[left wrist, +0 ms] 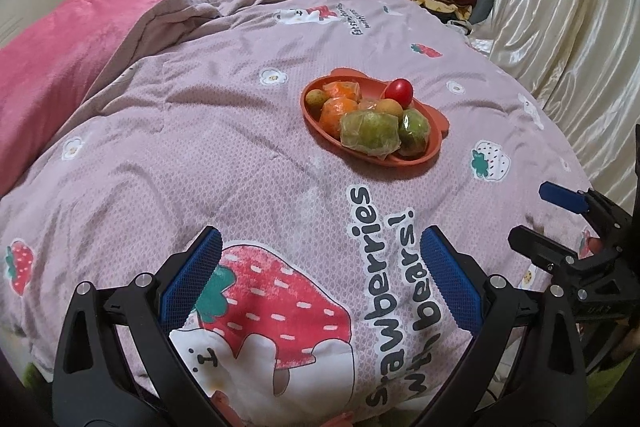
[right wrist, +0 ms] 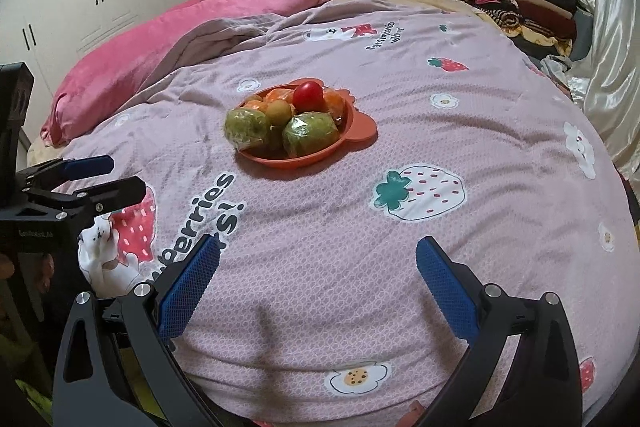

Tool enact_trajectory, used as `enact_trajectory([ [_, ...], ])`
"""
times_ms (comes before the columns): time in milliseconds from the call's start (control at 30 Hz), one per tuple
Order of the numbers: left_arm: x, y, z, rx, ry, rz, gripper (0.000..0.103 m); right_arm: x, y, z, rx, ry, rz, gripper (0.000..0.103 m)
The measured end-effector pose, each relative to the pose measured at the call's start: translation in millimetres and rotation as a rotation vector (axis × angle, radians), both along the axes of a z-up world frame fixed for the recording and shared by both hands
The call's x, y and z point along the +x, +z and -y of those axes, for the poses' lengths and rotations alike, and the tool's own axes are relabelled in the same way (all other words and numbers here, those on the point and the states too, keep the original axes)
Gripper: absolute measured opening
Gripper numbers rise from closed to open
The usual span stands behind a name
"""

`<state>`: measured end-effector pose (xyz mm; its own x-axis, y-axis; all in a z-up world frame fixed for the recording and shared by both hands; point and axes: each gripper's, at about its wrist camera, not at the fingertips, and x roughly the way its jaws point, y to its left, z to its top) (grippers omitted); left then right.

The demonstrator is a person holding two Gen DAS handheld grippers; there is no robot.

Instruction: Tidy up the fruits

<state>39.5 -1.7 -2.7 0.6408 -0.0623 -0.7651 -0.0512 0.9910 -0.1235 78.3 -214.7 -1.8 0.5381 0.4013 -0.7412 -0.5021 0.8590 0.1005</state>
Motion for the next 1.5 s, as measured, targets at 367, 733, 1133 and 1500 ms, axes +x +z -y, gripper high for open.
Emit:
enact_trajectory([
  [367, -0.2, -1.4, 0.5, 0.004, 0.005, -0.005, 0.093, 0.2, 0.9, 1.0, 0.001, -0.006, -0.005, 0.098],
  [733, -0.7, -1.4, -0.8, 0.004, 0.009, -0.006, 0.093, 0.5, 0.8, 0.2, -0.001, -0.011, -0.006, 0.098],
  [1133, -1.1, -1.1, -1.1, 0.007, 0.009, -0.008, 0.093, 1.3, 3.4, -0.2, -0.005, -0.003, -0.005, 0.098],
  [1500, -0.6, -1.5, -1.5, 0.023, 0.013, -0.019, 0.093, 1.9, 5.3, -2.2, -0.017, -0.001, 0.001, 0.098],
])
